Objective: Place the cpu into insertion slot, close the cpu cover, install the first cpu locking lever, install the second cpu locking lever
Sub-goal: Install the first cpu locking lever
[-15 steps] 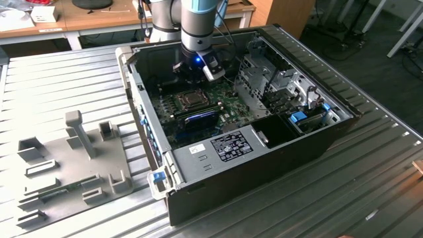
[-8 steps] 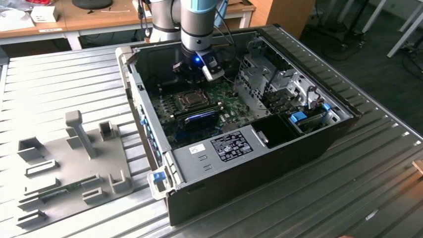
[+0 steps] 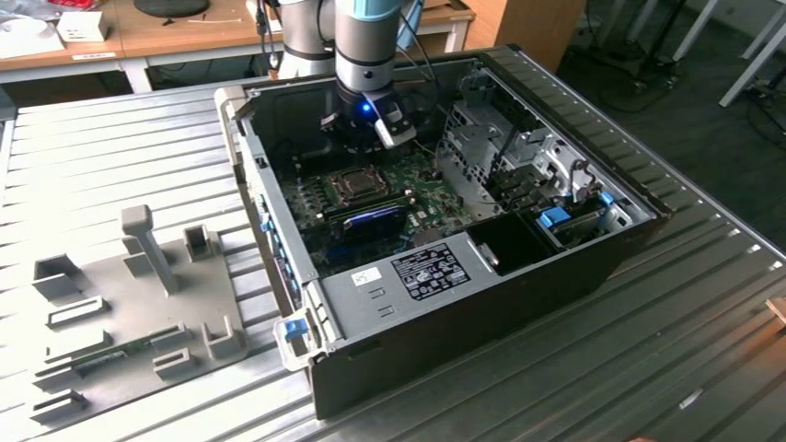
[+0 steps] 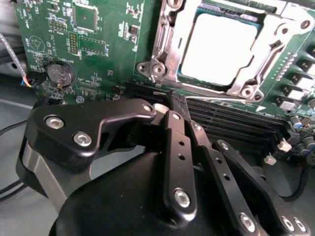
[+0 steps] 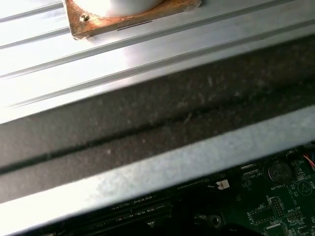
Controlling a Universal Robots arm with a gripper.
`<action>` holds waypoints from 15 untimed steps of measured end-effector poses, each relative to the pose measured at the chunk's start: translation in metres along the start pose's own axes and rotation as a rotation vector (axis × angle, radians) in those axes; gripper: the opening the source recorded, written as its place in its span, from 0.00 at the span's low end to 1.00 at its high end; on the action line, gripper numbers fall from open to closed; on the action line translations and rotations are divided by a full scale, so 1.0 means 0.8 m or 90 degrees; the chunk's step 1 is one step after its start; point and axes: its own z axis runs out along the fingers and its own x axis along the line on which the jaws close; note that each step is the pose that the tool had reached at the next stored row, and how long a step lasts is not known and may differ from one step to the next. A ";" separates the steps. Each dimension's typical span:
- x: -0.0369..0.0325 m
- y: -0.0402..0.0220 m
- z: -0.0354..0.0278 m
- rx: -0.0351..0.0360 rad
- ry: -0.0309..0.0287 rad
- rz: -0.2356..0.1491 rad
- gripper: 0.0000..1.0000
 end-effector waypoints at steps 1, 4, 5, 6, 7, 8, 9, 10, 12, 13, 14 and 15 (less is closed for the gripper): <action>0.0002 0.0005 0.0001 0.0001 -0.0001 0.001 0.10; 0.0009 0.0017 0.0003 0.0000 -0.0005 0.002 0.10; 0.0012 0.0021 0.0004 0.0000 -0.0005 0.002 0.10; 0.0015 0.0027 0.0005 0.0000 -0.0006 0.003 0.10; 0.0019 0.0032 0.0006 0.0000 -0.0007 0.003 0.10; 0.0022 0.0036 0.0006 0.0001 -0.0009 0.003 0.10; 0.0023 0.0037 0.0006 0.0001 -0.0009 0.003 0.10; 0.0023 0.0037 0.0007 0.0000 -0.0008 0.003 0.10; 0.0024 0.0037 0.0007 0.0000 -0.0009 0.003 0.10; 0.0023 0.0037 0.0007 -0.0001 -0.0009 0.003 0.10; 0.0023 0.0034 0.0007 -0.0001 -0.0009 0.003 0.10; 0.0022 0.0030 0.0006 0.0000 -0.0009 0.003 0.10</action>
